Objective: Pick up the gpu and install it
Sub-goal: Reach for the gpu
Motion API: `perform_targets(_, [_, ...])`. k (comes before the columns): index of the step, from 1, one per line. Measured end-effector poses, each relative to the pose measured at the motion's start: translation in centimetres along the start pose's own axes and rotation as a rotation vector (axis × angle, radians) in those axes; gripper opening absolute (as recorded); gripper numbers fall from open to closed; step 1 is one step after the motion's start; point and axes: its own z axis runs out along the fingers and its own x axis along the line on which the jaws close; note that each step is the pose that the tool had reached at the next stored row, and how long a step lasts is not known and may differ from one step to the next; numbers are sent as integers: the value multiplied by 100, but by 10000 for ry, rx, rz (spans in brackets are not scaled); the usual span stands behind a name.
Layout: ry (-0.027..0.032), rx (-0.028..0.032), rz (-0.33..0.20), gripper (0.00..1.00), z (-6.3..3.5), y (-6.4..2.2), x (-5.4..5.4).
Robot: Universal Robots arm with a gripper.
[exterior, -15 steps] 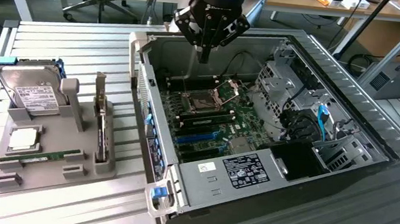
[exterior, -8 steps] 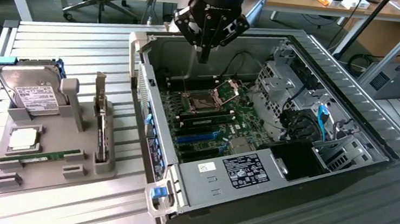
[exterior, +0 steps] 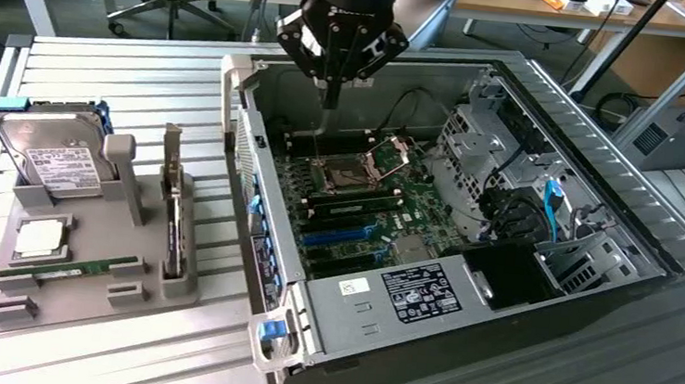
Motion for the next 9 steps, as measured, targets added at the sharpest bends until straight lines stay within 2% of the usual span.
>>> perform_targets(8, [-16, -2, 1, 11, -7, -21, 274])
perform_targets(9, [-21, -2, -1, 11, -9, -25, 337])
